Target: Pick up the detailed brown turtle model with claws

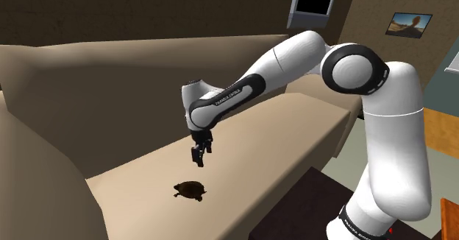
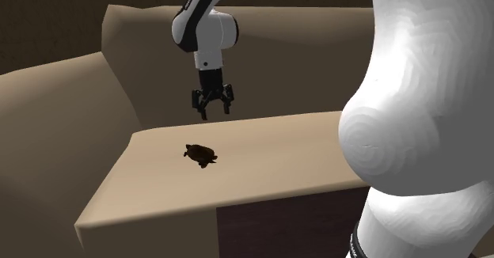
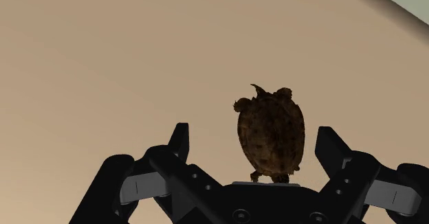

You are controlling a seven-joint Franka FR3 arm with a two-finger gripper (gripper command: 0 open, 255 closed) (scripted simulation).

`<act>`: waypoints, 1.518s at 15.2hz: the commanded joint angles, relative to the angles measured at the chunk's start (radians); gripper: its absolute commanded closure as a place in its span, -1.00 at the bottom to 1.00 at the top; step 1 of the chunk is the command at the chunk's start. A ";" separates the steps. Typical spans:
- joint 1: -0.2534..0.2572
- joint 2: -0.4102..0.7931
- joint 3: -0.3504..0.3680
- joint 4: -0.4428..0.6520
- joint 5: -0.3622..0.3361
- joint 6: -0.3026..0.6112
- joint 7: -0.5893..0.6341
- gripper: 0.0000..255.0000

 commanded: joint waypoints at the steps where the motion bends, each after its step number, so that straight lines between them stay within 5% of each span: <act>1: 0.022 0.084 0.002 0.078 -0.022 -0.004 -0.005 -1.00; 11: 0.151 0.493 0.003 0.534 -0.102 -0.096 -0.058 -1.00; 21: 0.161 0.574 -0.007 0.569 -0.111 -0.051 -0.057 -1.00; 22: 0.161 0.572 -0.007 0.567 -0.111 -0.051 -0.057 1.00; 23: 0.161 0.572 -0.007 0.568 -0.111 -0.051 -0.057 1.00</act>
